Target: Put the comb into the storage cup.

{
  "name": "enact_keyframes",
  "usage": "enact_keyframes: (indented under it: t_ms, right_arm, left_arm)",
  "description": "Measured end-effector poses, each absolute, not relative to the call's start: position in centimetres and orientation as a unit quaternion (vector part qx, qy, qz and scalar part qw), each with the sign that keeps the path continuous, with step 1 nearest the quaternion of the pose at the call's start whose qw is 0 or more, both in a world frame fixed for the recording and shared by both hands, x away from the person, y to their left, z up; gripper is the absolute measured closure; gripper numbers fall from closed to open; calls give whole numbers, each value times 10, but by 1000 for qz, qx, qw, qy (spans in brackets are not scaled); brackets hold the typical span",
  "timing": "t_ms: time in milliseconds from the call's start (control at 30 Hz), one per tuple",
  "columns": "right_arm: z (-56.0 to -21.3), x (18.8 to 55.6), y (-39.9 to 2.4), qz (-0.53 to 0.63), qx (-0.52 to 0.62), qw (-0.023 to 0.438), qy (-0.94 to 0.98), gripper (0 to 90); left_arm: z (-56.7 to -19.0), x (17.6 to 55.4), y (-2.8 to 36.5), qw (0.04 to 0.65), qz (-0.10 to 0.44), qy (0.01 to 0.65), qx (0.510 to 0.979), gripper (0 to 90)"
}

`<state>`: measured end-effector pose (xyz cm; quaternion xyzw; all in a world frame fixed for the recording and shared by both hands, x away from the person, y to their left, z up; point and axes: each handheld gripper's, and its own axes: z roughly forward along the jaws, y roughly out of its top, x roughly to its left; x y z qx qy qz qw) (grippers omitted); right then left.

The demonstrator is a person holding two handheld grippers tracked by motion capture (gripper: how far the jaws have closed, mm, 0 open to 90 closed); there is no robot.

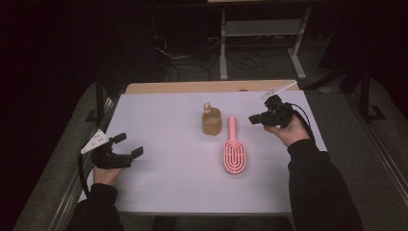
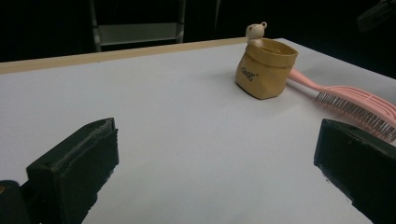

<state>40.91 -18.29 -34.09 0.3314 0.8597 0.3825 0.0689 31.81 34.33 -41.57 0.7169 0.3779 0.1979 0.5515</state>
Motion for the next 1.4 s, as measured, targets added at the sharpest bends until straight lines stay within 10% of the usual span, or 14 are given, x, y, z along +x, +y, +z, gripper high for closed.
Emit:
enact_keyframes:
  t_ms: [1400]
  right_arm:
    - [-398, 466, -129, 374, 348, 41, 859, 889]
  left_arm:
    - [-417, 321, 341, 547, 195, 372, 724, 0]
